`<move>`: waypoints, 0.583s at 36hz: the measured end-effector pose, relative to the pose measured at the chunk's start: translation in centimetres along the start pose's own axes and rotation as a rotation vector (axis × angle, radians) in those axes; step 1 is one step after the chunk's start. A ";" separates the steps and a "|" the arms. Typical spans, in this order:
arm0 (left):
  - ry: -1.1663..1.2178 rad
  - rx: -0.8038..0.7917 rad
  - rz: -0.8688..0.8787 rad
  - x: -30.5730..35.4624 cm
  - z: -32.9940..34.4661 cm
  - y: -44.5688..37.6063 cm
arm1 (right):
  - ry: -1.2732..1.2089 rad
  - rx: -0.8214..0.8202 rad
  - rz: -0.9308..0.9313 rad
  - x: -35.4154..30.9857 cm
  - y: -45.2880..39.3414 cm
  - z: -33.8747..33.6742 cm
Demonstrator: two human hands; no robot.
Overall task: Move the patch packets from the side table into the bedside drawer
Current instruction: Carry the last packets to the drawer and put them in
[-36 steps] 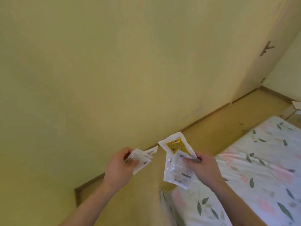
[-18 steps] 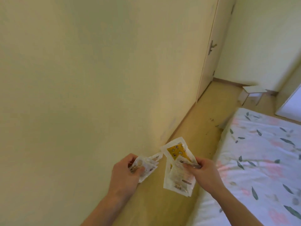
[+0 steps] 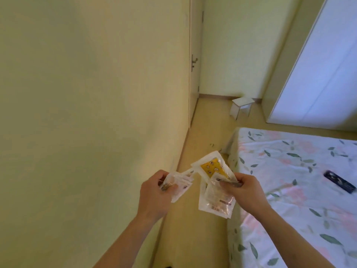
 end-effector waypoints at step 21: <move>0.003 -0.322 0.232 1.9 15.3 -35.5 | -0.089 0.394 0.161 -3.6 -24.3 -10.6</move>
Point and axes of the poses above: each hand's wrist, its own y-axis away from the middle knuckle, its own z-axis out of the palm, x = y × z, the point moved 2 cm from there along -y, towards the middle knuckle, and after that the axes turned 9 degrees about z, right-handed, at the moved point
